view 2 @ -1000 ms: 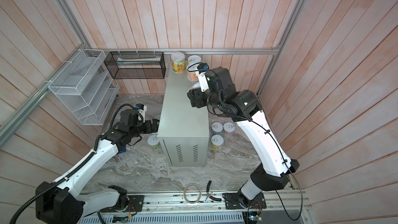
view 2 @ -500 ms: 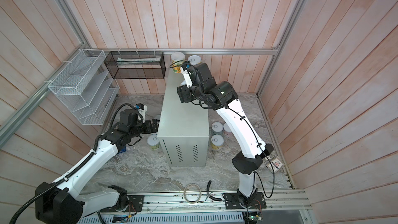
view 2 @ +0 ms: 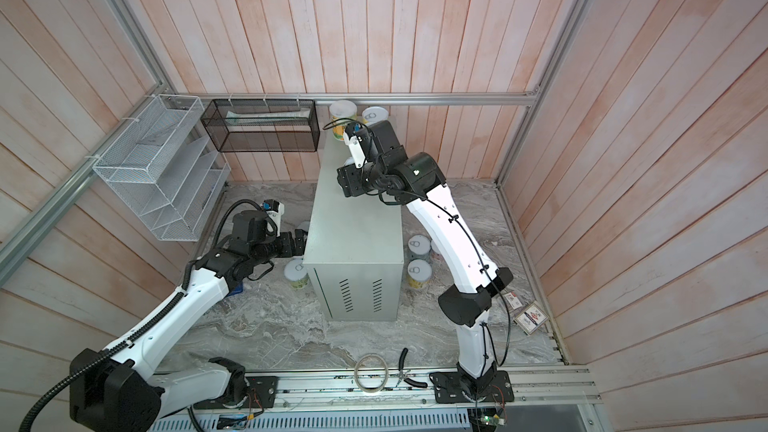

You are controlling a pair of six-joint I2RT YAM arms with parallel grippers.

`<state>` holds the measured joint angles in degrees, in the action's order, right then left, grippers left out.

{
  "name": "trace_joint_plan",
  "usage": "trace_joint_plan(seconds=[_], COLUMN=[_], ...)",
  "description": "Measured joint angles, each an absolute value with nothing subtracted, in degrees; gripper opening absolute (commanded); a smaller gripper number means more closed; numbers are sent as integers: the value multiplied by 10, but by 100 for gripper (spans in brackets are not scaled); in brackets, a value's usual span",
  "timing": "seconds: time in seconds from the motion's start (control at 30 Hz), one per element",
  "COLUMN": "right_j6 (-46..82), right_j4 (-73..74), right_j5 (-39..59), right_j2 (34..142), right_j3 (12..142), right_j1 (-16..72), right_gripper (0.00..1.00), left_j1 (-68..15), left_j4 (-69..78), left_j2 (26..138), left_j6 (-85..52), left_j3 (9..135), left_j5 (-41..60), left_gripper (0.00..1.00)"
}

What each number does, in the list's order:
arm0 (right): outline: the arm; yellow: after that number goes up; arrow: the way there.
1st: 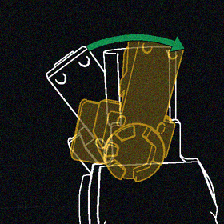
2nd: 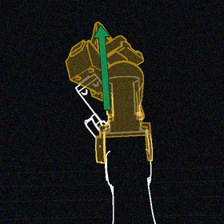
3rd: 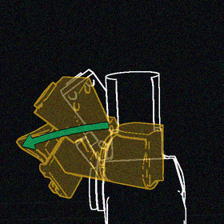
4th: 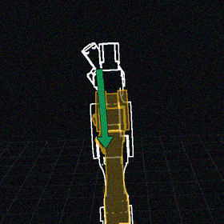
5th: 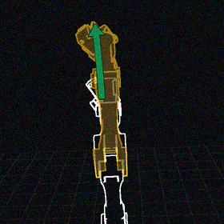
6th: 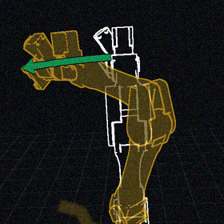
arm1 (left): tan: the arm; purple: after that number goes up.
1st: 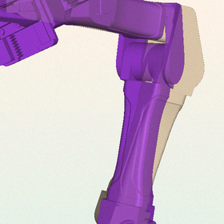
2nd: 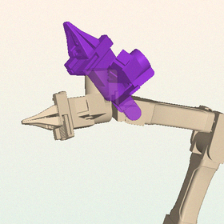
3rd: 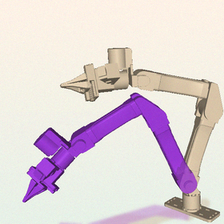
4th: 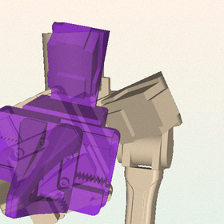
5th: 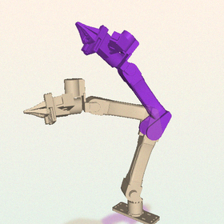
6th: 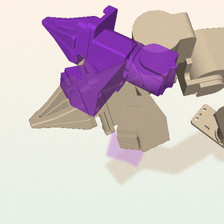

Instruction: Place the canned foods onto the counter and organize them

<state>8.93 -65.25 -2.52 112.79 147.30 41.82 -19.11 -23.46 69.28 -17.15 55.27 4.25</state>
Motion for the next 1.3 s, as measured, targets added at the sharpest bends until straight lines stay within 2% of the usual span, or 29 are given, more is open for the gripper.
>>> trace_joint_plan(seconds=[0.3,0.8,1.0,1.3], right_j6=[89,90,97,114], right_j4=[-645,-583,-531,-408], right_j5=[-1,34,23,-42], right_j2=[1136,1108,987,804], right_j3=[1483,1481,1367,1078], right_j1=[408,386,387,435], right_gripper=[81,78,67,65], left_j1=[-191,-173,-166,-166], left_j4=[-231,-266,-297,-300], left_j2=[712,688,639,618], left_j6=[-171,-155,-145,-146], left_j3=[553,597,694,779], left_j5=[43,2,-12,14], left_gripper=[99,100,98,97])
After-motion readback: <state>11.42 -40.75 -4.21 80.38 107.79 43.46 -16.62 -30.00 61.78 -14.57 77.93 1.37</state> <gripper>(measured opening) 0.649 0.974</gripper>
